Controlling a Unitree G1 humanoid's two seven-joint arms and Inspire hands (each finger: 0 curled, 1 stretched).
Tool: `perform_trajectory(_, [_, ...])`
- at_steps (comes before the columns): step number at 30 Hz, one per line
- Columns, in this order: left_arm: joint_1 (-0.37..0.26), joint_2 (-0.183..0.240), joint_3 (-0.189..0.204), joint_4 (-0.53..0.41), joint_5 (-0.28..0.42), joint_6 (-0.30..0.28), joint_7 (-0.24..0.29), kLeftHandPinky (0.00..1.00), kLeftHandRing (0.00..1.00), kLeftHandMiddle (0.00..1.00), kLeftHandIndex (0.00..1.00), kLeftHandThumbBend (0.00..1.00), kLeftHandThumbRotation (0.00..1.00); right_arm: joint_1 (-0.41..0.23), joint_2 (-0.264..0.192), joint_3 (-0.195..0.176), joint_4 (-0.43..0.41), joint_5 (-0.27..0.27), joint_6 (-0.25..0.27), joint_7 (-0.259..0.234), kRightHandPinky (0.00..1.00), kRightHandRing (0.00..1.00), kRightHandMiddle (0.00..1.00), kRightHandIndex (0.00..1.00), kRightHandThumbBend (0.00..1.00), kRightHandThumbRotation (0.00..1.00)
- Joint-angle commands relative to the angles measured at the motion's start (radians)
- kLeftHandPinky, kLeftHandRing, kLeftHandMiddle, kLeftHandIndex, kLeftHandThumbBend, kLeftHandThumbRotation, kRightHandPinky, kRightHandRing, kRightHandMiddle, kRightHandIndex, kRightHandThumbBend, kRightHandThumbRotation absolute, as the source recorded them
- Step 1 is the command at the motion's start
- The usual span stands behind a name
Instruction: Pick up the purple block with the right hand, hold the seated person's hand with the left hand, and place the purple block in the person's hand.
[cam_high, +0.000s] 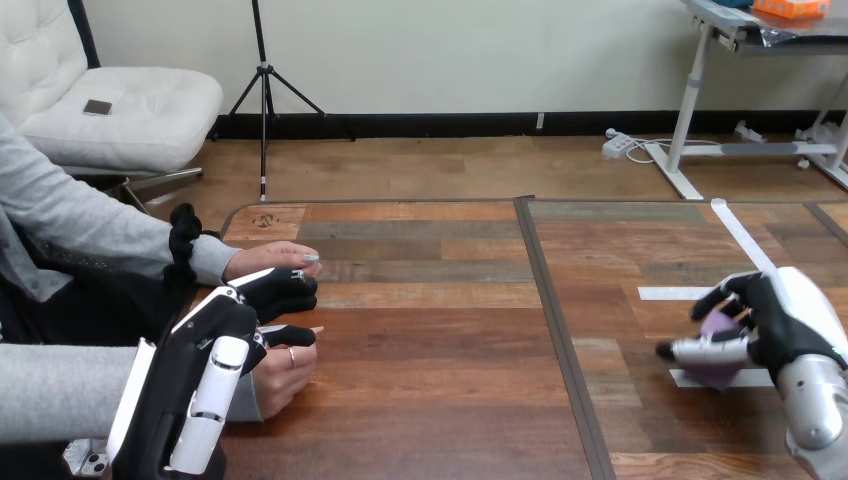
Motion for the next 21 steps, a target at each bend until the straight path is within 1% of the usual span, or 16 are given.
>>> perform_trajectory(1, [-0.057, -0.003, 0.011, -0.014, -0.016, -0.022, -0.006, 0.62, 0.74, 0.73, 0.69, 0.49, 0.87, -0.039, 0.027, -0.092, -0.06, 0.097, -0.039, 0.016, 0.38, 0.43, 0.47, 0.48, 0.83, 0.0])
perform_trajectory(2, [-0.057, -0.003, 0.011, -0.014, -0.016, -0.022, -0.006, 0.62, 0.74, 0.73, 0.69, 0.49, 0.87, -0.038, 0.028, -0.096, -0.062, 0.107, -0.042, 0.019, 0.38, 0.44, 0.48, 0.48, 0.83, 0.0])
perform_trajectory(6, [-0.05, -0.006, 0.009, -0.028, -0.009, -0.01, 0.003, 0.62, 0.74, 0.73, 0.69, 0.47, 0.87, -0.034, 0.045, -0.139, -0.081, 0.171, -0.051, 0.043, 0.4, 0.45, 0.49, 0.49, 0.82, 0.0])
perform_trajectory(8, [-0.048, -0.006, 0.008, -0.033, -0.006, -0.006, 0.006, 0.62, 0.74, 0.73, 0.68, 0.46, 0.87, -0.032, 0.052, -0.153, -0.089, 0.192, -0.052, 0.051, 0.41, 0.46, 0.49, 0.49, 0.82, 0.0])
perform_trajectory(9, [-0.048, -0.006, 0.008, -0.032, -0.006, -0.008, 0.006, 0.62, 0.75, 0.73, 0.68, 0.46, 0.87, -0.03, 0.058, -0.166, -0.097, 0.211, -0.055, 0.063, 0.41, 0.46, 0.49, 0.49, 0.82, 0.0])
perform_trajectory(11, [-0.049, -0.007, 0.008, -0.029, -0.005, -0.011, 0.006, 0.63, 0.75, 0.73, 0.68, 0.45, 0.87, -0.026, 0.063, -0.18, -0.107, 0.231, -0.057, 0.077, 0.41, 0.46, 0.49, 0.49, 0.82, 0.0])
perform_trajectory(12, [-0.052, -0.008, 0.008, -0.024, -0.005, -0.017, 0.005, 0.63, 0.75, 0.73, 0.68, 0.45, 0.87, -0.022, 0.068, -0.19, -0.115, 0.246, -0.066, 0.085, 0.42, 0.46, 0.49, 0.49, 0.82, 0.0])
perform_trajectory(14, [-0.055, -0.009, 0.008, -0.019, -0.006, -0.025, 0.004, 0.63, 0.75, 0.73, 0.68, 0.43, 0.87, -0.016, 0.073, -0.2, -0.124, 0.261, -0.076, 0.094, 0.41, 0.45, 0.48, 0.49, 0.82, 0.0])
perform_trajectory(17, [-0.063, -0.008, 0.011, -0.004, -0.004, -0.038, 0.001, 0.63, 0.75, 0.73, 0.68, 0.43, 0.87, -0.004, 0.078, -0.207, -0.141, 0.273, -0.105, 0.102, 0.41, 0.44, 0.48, 0.48, 0.82, 0.0])
perform_trajectory(21, [-0.068, -0.005, 0.016, 0.005, 0.005, -0.043, 0.005, 0.62, 0.74, 0.72, 0.67, 0.44, 0.87, 0.01, 0.089, -0.226, -0.162, 0.301, -0.137, 0.126, 0.41, 0.44, 0.47, 0.48, 0.82, 0.0])
